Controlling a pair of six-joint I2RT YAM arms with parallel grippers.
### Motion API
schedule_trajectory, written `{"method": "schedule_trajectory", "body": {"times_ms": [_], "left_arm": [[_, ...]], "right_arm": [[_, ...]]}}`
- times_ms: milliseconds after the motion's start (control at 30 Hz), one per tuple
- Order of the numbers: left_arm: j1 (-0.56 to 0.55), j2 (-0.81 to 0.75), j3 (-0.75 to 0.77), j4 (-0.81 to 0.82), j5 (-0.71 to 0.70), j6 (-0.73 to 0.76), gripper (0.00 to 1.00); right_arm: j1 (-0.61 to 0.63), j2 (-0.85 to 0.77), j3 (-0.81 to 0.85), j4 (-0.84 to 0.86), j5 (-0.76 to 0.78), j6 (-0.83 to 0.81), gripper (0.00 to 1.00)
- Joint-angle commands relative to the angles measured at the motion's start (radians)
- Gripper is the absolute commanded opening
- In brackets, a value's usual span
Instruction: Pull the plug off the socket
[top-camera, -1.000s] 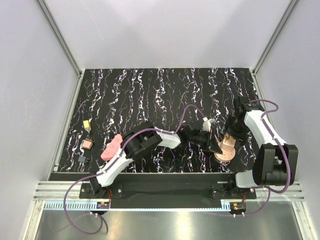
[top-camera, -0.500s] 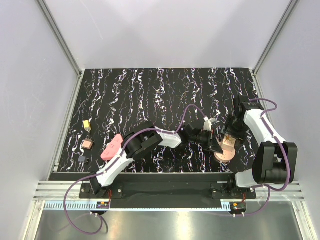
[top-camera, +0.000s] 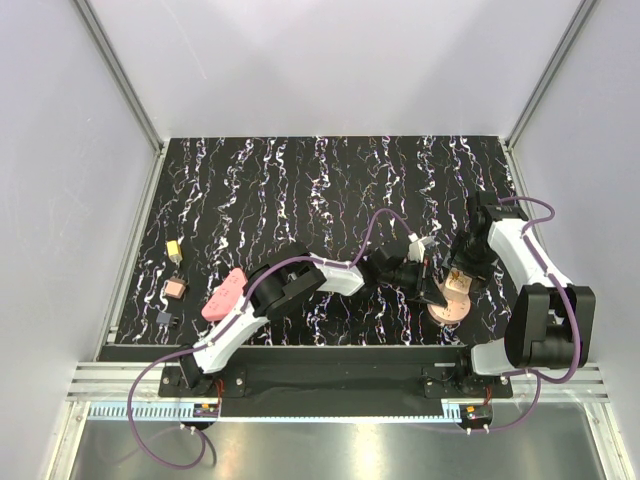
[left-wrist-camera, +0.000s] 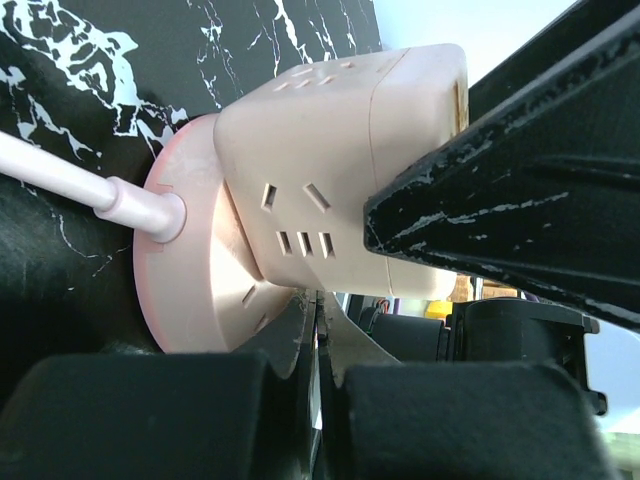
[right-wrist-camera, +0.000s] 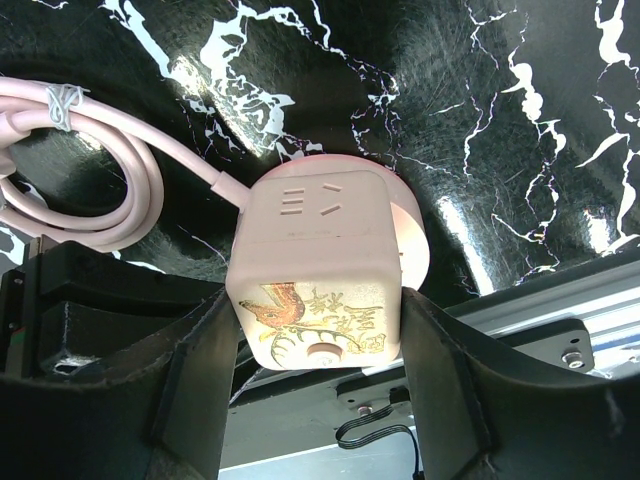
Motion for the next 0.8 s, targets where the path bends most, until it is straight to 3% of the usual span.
{"method": "schedule_trajectory", "body": {"times_ms": [0,433,767], "left_arm": [[-0.002,0.024,0.027,-0.014,0.013,0.015,0.02],[-0.005,0.032,0.06,-0.109,-0.019,0.03,0.0],[-0.005,0.076,0.167,-0.348,-0.088,0.044,0.0]], "right_arm": [[0.004,-0.046,0.013,0.017,-0.009,0.013,0.0],[0.004,-0.097,-0.004,0.048,-0.013,0.019,0.0],[0.004,-0.082,-0.016,0.055,-0.038,0.019,0.0]]}}
